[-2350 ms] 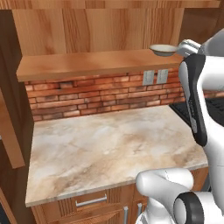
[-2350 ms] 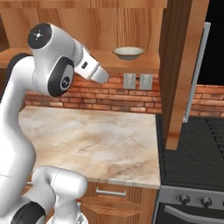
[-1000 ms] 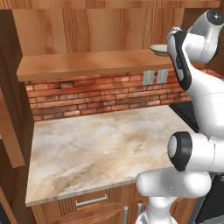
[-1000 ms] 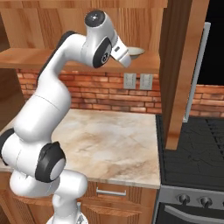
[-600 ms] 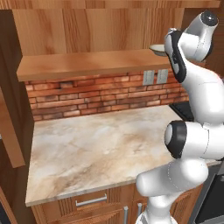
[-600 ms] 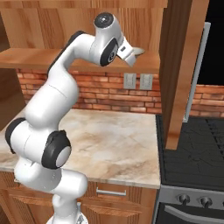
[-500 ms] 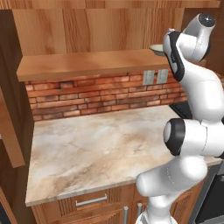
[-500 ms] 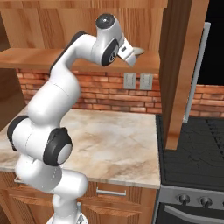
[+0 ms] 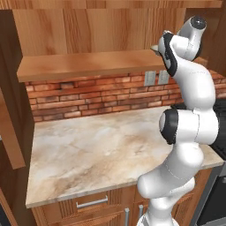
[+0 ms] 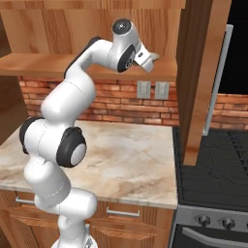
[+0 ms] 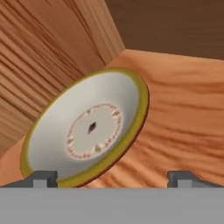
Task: Take the smaller bowl and place it next to the appetizer plate on the dining counter , and place the larger bowl next to the plate with cooked food.
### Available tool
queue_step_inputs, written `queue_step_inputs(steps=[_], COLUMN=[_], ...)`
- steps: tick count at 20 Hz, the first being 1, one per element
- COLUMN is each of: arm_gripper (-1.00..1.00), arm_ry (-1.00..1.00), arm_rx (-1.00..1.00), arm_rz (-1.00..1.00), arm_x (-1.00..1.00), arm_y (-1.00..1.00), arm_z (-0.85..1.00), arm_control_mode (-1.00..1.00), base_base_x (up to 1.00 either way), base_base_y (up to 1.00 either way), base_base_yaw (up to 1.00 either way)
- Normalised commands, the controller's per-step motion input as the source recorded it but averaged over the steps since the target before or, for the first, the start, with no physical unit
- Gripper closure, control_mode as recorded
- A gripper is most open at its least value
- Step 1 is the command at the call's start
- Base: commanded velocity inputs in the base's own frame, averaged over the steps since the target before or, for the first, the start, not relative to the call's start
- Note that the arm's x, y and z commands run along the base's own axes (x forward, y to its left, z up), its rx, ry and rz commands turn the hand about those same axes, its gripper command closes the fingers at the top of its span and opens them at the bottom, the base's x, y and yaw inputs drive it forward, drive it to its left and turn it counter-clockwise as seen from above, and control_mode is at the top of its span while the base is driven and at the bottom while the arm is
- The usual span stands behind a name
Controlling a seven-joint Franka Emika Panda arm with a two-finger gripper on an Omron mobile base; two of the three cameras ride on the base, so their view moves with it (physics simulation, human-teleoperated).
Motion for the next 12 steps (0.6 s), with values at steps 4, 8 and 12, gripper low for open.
queue_step_inputs(steps=[4, 8, 12], arm_gripper=[-1.0, -1.0, -1.0], arm_ry=[0.0, 0.01, 0.05], arm_rx=[0.0, 0.0, 0.0], arm_rz=[0.0, 0.0, 0.0], arm_x=[0.42, 0.41, 0.41], arm_y=[-0.12, -0.09, -0.02], arm_z=[0.0, 0.0, -0.1], arm_control_mode=[-1.0, -1.0, -1.0], base_base_x=[0.0, 0.0, 0.0], base_base_y=[0.0, 0.0, 0.0], base_base_yaw=[0.0, 0.0, 0.0])
